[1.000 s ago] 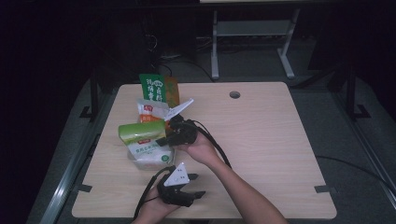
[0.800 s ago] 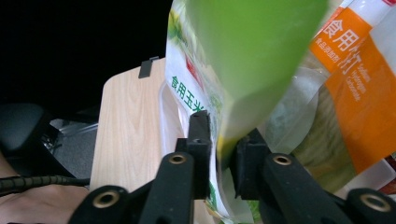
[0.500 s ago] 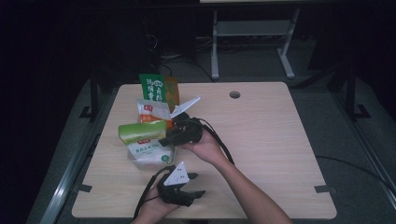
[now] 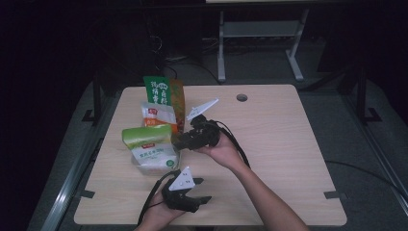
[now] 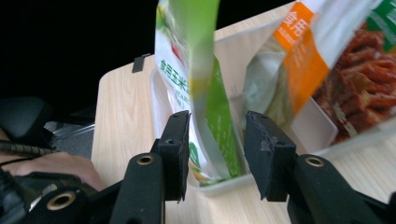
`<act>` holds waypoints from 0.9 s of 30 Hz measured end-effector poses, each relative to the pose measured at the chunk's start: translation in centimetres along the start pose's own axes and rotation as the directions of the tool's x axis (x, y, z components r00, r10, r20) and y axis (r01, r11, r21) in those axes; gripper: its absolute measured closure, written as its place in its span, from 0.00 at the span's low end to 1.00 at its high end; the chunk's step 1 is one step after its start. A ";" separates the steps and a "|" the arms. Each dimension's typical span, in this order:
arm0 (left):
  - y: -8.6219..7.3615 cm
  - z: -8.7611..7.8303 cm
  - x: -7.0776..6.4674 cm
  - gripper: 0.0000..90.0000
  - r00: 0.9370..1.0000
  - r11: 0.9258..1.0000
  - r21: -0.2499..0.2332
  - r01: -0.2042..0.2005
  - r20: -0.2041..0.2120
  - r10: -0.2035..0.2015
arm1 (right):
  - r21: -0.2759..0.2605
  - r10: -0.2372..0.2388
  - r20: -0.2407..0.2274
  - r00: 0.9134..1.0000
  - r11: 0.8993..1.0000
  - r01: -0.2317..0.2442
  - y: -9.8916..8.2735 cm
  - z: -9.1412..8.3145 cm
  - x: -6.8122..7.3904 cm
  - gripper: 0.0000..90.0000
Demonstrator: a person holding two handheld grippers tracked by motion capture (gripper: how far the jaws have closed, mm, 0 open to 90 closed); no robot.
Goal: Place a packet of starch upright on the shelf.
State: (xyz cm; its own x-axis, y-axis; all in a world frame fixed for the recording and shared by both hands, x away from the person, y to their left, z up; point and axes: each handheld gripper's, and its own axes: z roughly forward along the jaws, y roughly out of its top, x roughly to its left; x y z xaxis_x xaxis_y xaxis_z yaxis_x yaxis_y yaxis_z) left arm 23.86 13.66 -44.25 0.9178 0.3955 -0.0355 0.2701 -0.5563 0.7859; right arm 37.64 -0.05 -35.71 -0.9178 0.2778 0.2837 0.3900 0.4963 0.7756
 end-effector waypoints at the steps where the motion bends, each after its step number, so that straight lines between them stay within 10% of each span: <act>1: 0.0 0.0 0.0 0.40 1.000 1.000 0.000 0.000 0.000 0.000 | 0.000 0.000 0.000 1.000 1.000 0.000 0.0 0.0 0.0 0.66; 27: 0.1 0.0 0.2 0.39 1.000 1.000 -0.015 0.019 -0.003 -0.019 | -0.003 0.058 0.113 0.992 0.998 -0.058 -3.0 -5.2 -2.3 0.52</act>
State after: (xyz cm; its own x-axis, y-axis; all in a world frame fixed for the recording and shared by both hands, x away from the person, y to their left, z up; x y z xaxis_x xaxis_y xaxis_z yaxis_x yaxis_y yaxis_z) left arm 24.09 13.72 -44.21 0.9117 0.4079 -0.0488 0.2830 -0.5374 0.7944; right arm 38.18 -6.45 -35.71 -0.8793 0.3972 0.2627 0.4424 0.4770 0.7595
